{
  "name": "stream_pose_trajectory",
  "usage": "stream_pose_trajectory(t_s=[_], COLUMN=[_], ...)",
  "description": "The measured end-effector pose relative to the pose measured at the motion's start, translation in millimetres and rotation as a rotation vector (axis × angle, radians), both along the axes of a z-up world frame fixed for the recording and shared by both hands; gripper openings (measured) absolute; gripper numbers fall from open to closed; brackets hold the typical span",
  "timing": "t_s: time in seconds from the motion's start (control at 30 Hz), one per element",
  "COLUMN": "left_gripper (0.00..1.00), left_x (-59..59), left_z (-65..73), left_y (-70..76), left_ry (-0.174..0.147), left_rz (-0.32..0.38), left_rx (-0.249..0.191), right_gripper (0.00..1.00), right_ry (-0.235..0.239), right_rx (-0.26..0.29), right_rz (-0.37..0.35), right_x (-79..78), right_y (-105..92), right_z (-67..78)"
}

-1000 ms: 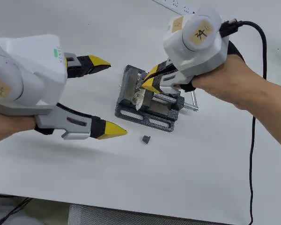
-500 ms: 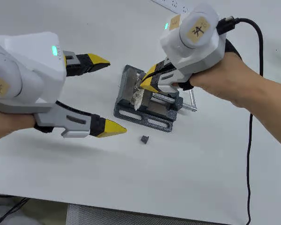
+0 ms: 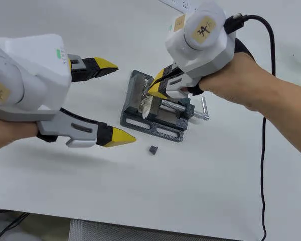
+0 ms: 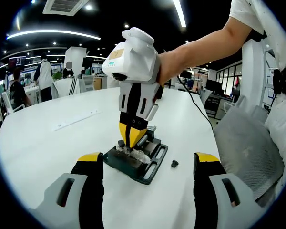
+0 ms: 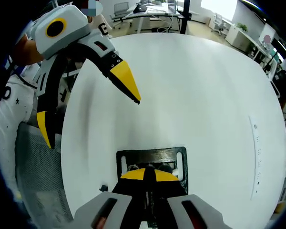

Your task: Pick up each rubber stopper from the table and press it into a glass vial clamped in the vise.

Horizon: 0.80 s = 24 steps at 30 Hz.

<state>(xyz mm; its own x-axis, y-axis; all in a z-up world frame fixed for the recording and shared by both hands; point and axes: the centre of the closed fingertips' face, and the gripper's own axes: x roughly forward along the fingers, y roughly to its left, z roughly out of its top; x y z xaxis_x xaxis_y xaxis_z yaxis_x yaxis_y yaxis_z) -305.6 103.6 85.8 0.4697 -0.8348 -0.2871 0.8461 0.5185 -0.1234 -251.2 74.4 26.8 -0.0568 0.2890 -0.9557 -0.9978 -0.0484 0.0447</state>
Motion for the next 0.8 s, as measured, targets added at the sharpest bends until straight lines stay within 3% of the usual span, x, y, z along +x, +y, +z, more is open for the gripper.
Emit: stream_pose_trajectory(t_s=[0.2, 0.43, 0.8], left_gripper=[0.76, 0.76, 0.76], left_x=[0.5, 0.9, 3.1], left_z=[2.3, 1.8, 2.9], left_y=[3.2, 7.3, 6.0], left_ry=[-0.004, -0.001, -0.007], left_rz=[0.006, 0.019, 0.019], left_rx=[-0.001, 0.003, 0.001], right_gripper=[0.0, 0.0, 0.0], right_ry=[-0.001, 0.036, -0.014], right_rx=[-0.036, -0.056, -0.076], right_rz=[0.039, 0.003, 0.056], right_x=[-0.4, 1.7, -0.6], right_y=[1.8, 2.8, 1.0], right_z=[-0.8, -0.4, -1.0])
